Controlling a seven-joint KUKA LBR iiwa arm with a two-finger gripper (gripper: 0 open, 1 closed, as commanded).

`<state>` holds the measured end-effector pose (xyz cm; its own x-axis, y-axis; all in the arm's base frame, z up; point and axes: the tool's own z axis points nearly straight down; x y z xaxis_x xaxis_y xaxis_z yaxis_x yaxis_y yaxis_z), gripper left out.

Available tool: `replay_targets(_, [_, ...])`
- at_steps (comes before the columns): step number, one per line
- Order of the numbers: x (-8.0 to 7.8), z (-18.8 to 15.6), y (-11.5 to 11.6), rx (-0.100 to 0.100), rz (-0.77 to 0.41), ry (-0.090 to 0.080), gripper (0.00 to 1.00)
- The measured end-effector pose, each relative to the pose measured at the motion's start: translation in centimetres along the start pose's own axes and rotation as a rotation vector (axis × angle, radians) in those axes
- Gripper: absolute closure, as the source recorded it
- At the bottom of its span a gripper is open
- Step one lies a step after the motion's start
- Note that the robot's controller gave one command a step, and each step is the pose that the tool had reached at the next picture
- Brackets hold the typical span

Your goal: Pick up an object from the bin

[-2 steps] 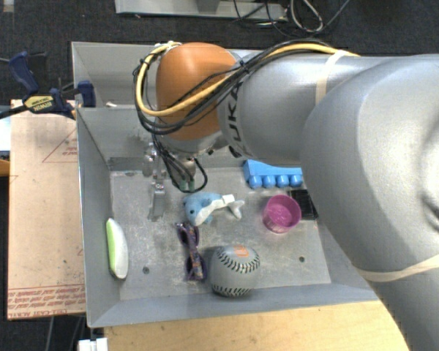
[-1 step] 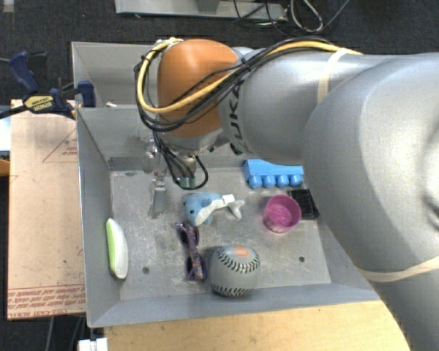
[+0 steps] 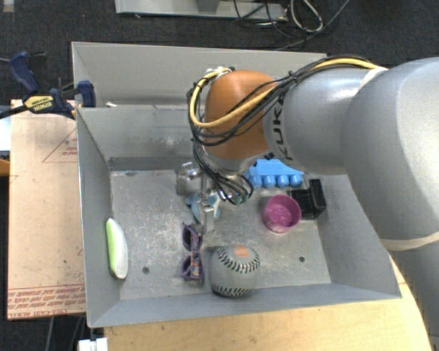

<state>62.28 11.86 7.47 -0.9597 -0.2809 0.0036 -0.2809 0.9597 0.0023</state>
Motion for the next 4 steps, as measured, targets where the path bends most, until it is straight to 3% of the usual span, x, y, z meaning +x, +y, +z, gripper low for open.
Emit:
replay_targets(1, [0.2,-5.5,-2.9,0.002,-0.108,-0.012,0.0])
replay_targets(2, [0.3,-2.5,-5.3,-0.001,-0.088,0.001,0.0])
replay_targets(3, [-0.1,0.4,-4.0,-0.001,-0.08,-0.014,0.0])
replay_targets(4, [-0.5,0.4,-4.4,-0.002,-0.124,-0.006,1.0])
